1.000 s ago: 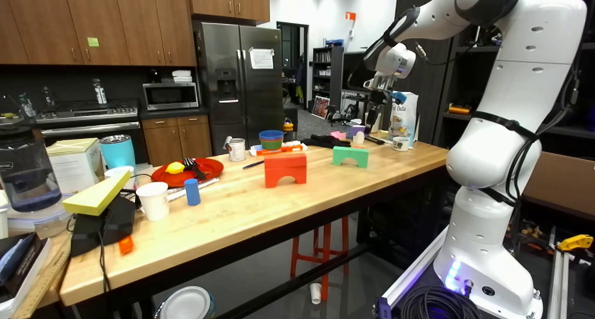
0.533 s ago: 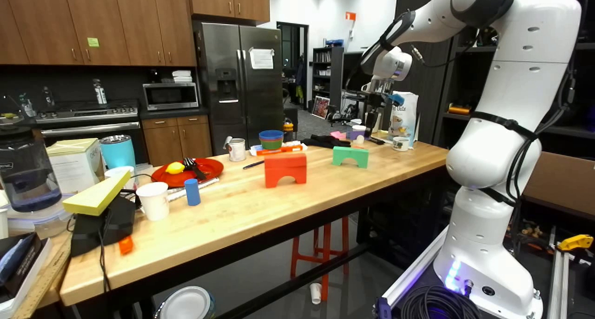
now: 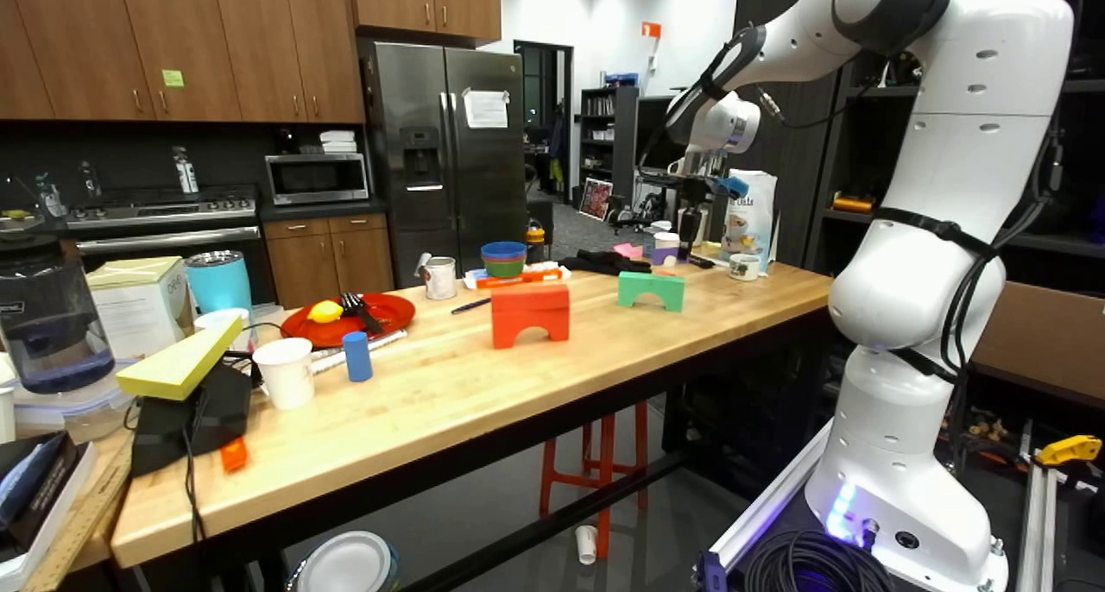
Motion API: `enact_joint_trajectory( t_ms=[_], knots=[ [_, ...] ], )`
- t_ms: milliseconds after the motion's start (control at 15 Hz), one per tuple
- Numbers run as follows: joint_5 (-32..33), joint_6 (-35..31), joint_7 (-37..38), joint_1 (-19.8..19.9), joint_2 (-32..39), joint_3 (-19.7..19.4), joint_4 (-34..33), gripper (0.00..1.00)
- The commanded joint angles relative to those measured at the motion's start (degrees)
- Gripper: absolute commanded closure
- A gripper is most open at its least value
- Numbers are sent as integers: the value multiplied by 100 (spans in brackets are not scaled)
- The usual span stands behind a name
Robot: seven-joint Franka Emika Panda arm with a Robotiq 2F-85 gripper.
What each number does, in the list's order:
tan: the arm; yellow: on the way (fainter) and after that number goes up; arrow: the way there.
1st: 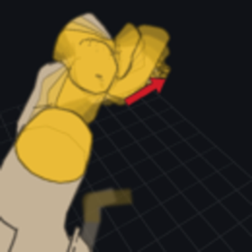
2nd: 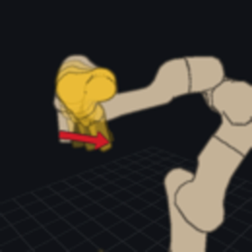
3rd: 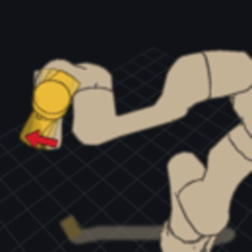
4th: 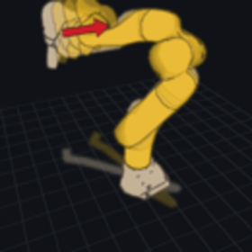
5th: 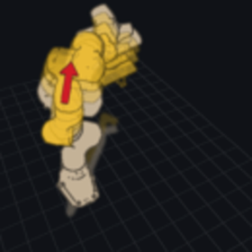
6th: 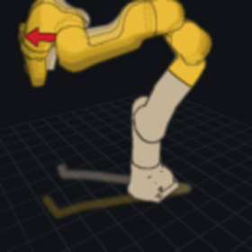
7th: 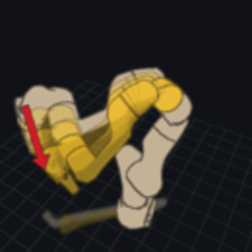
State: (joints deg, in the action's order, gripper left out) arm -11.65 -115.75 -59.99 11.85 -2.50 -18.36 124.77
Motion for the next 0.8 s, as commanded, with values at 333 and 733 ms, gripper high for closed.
enact_joint_trajectory(
  t_ms=[333, 733],
  knots=[
    [322, -327, 71, 92, 24, 159, 59, 84],
    [363, -625, 35, 88, 80, 186, 112, 84]
  ],
)
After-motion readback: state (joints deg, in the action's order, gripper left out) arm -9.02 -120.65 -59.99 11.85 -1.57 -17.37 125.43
